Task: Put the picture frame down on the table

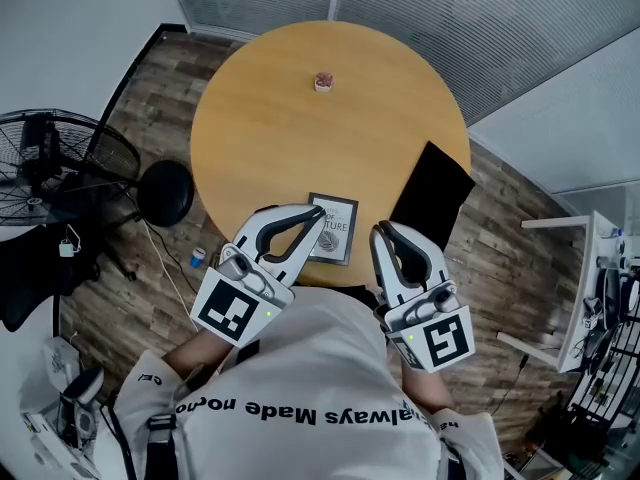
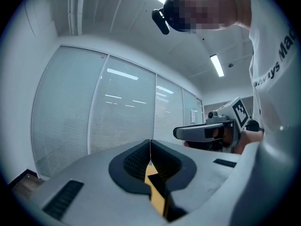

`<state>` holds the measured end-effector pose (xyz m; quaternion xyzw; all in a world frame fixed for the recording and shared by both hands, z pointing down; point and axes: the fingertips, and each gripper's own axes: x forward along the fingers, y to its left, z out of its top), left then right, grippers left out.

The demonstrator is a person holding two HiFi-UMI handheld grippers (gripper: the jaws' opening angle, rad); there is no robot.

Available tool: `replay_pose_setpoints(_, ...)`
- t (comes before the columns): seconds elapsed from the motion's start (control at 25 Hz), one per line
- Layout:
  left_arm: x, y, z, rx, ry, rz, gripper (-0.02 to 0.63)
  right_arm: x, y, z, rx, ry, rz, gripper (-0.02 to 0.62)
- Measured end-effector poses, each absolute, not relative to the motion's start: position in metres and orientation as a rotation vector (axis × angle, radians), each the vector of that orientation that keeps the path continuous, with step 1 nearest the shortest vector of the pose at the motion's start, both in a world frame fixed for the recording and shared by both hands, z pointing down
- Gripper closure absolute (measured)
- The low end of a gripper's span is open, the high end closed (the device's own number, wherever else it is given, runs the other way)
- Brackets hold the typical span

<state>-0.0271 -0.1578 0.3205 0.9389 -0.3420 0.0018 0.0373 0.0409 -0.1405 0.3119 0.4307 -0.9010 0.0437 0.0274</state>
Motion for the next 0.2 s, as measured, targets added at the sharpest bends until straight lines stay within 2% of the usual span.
replay_pose_setpoints(0.2, -0.0249, -0.1571, 0.3188, 2.871, -1.055, 0.002, 0.578, 0.0446, -0.1393, 0.3086, 1.337, -2.785, 0.129, 0.549)
